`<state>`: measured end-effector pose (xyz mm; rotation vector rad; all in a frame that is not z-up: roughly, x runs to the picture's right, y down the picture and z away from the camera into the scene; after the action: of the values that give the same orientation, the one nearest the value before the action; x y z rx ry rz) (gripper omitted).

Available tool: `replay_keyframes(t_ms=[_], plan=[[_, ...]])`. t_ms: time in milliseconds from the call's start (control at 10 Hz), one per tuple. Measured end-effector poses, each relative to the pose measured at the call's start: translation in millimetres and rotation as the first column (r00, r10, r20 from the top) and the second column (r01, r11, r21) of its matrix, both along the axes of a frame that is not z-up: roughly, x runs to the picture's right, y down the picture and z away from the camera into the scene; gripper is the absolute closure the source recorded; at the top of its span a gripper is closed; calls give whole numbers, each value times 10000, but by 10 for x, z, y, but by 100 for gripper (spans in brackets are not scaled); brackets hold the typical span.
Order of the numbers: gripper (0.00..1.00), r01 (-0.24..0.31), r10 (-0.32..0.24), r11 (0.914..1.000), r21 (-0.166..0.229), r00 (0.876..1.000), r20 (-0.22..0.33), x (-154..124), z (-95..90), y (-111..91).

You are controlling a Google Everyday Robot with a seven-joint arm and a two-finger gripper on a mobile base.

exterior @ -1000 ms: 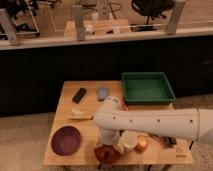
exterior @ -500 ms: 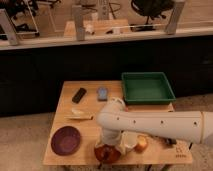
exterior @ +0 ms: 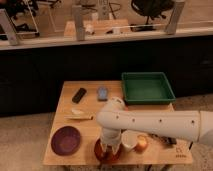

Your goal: Place fork in table surface

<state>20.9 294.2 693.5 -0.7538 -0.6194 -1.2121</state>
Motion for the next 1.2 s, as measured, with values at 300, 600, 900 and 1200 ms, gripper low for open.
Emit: replay_keyframes(t_ms=[300, 600, 900, 1200], plan=[[52, 189, -190, 9998, -91, 9998, -78, -58, 22, 74], [52, 74, -72, 9994, -328, 10000, 67, -110, 94, 232], [52, -1, 15, 9985, -554, 9997, 259, -141, 153, 360], [52, -80, 107, 9977, -678, 9992, 393, -156, 196, 429]])
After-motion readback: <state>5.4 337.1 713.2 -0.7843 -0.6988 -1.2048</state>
